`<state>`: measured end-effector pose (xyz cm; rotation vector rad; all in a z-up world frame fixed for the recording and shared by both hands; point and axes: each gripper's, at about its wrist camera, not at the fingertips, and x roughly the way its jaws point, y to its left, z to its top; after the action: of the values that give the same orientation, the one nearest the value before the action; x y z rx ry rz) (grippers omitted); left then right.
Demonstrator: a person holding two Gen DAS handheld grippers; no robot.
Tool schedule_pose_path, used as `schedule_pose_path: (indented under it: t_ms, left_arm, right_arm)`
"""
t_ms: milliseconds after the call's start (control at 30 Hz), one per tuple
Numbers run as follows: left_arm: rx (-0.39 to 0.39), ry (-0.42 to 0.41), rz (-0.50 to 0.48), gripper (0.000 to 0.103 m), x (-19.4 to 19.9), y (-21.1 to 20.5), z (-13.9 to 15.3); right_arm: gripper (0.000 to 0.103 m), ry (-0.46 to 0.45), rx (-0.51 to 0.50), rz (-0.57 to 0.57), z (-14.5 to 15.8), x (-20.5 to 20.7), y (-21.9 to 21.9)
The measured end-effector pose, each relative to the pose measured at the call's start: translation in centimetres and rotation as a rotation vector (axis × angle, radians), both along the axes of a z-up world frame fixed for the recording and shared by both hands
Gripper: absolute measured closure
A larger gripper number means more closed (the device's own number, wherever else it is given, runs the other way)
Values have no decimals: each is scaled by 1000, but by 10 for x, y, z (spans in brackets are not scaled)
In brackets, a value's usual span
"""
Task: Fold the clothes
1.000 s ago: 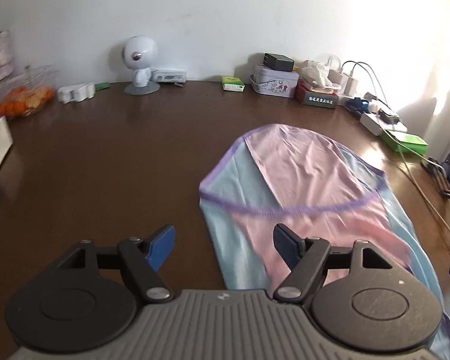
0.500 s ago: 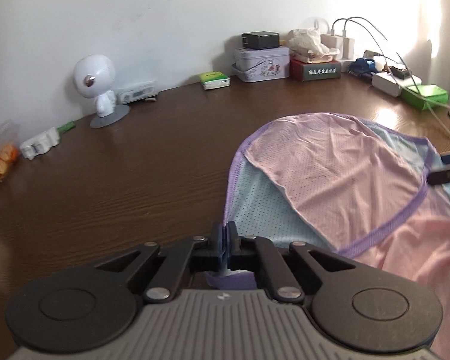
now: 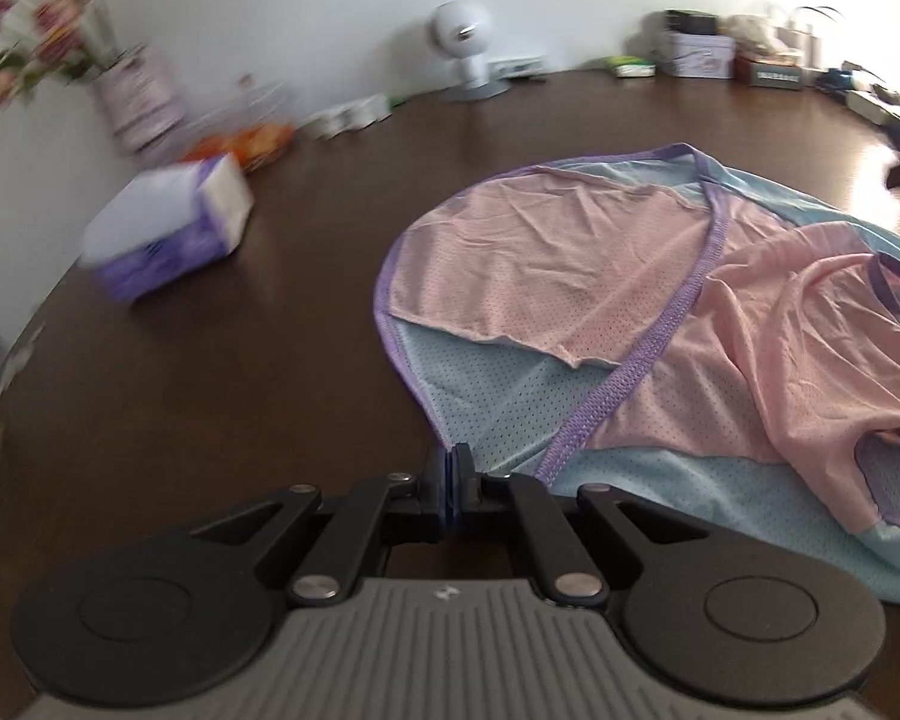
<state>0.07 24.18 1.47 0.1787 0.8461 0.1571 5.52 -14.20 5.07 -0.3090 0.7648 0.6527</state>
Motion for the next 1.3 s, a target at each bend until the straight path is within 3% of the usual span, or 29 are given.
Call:
schedule_pose_path:
  t_ms: [167, 333, 467, 500, 633, 700, 800, 967, 1100, 1133, 1300]
  left_arm:
    - [6, 5, 21, 101, -19, -3, 8]
    - [29, 7, 24, 101, -31, -15, 15]
    - [39, 23, 29, 101, -34, -25, 15]
    - [39, 27, 34, 101, -35, -28, 15]
    - [40, 43, 41, 101, -41, -36, 13]
    - [33, 54, 36, 101, -43, -39, 12]
    - [25, 73, 29, 101, -45, -42, 6]
    - [7, 87, 15, 100, -51, -47, 7]
    - [-18, 28, 27, 87, -58, -43, 14]
    - [-38, -5, 31, 78, -59, -41, 18]
    - [-146, -61, -34, 60, -56, -40, 26]
  right_arm:
    - [21, 10, 59, 128, 15, -98, -17]
    - [26, 48, 57, 58, -4, -144, -63]
    - [30, 63, 60, 49, -21, -159, -81]
    - [35, 60, 44, 52, -25, -161, -83]
    - [35, 42, 19, 68, -31, -160, -97]
    - [33, 45, 11, 71, -31, -156, -106]
    - [21, 52, -5, 65, -31, -143, -120]
    - [21, 23, -50, 1, -28, -128, -140]
    - [30, -81, -88, -86, -18, -136, -146]
    - [30, -86, -50, -78, -13, -141, -147]
    - [32, -33, 81, 26, -11, -163, -132]
